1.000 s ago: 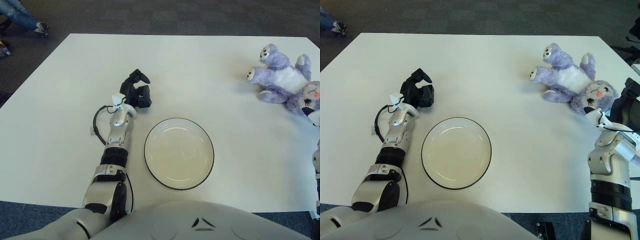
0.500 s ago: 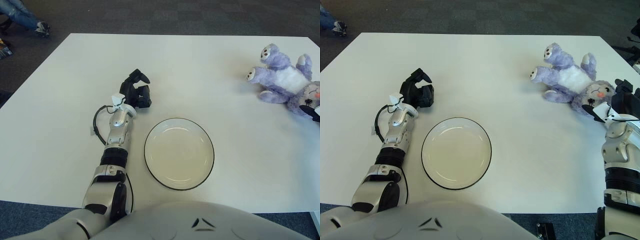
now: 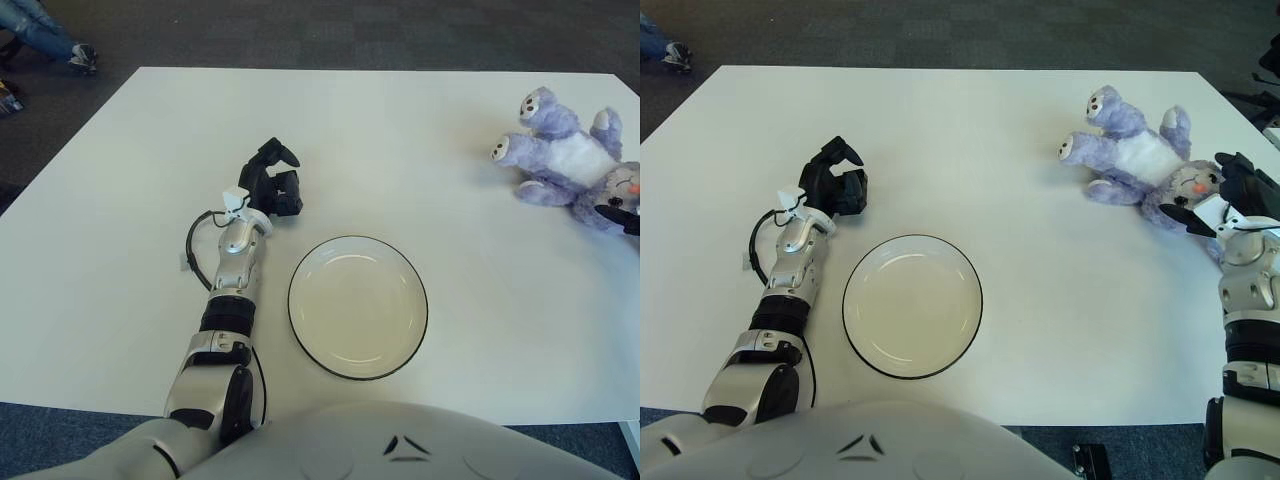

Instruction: Put the doll into the plate.

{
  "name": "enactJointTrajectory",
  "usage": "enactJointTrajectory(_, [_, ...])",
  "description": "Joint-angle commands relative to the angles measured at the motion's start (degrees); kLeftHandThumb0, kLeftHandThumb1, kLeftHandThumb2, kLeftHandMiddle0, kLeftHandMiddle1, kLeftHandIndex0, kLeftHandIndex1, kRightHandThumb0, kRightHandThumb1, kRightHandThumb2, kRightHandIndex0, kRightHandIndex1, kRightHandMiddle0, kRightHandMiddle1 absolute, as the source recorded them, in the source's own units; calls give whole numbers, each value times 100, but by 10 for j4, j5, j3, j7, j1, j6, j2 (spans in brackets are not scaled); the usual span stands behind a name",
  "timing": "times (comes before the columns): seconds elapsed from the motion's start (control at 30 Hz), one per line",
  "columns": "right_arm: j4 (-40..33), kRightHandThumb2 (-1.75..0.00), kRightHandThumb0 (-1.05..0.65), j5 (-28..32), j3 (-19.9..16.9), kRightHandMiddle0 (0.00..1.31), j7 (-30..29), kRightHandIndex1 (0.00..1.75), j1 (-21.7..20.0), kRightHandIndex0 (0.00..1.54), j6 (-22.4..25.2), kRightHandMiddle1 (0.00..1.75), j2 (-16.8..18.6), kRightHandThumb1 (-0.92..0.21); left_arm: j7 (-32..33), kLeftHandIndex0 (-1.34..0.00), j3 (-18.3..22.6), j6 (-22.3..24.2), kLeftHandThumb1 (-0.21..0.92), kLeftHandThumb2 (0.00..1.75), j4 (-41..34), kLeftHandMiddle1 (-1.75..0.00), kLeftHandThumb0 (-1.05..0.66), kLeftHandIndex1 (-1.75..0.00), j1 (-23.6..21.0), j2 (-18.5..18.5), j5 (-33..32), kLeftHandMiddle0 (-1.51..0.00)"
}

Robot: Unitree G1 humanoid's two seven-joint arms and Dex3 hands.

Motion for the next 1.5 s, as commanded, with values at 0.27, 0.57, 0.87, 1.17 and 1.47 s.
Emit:
enactJointTrajectory(0.27, [-35, -48, -97, 0, 13, 0, -24, 13, -4, 4, -24, 50, -5, -71, -14, -68, 7, -9, 23, 143, 27, -175, -51, -175, 14, 3, -13, -135])
enactJointTrajectory(0.57, [-88, -49, -103, -29, 34, 0, -31, 79, 0, 0, 18, 54, 0, -69, -15, -69, 10, -17, 22, 143, 43, -175, -52, -175, 6, 10, -11, -133])
enactJointTrajectory(0.87, [-115, -46, -105, -38, 52, 0, 0, 76, 2, 0, 61, 51, -8, -70, -12, -70, 13, -12, 22, 144, 48, -175, -52, -175, 2, 12, -12, -130])
enactJointTrajectory(1.17, [-108, -45, -104, -31, 58, 0, 11, 57, -7, 0, 71, 52, -2, -68, -16, -69, 15, -13, 22, 144, 48, -175, -52, -175, 1, 11, -14, -130])
enactJointTrajectory(1.47, [-65, -49, -103, -22, 69, 0, 17, 47, -29, 0, 64, 47, -1, -65, -21, -69, 17, -19, 22, 143, 51, -175, -52, -175, 0, 13, -16, -130])
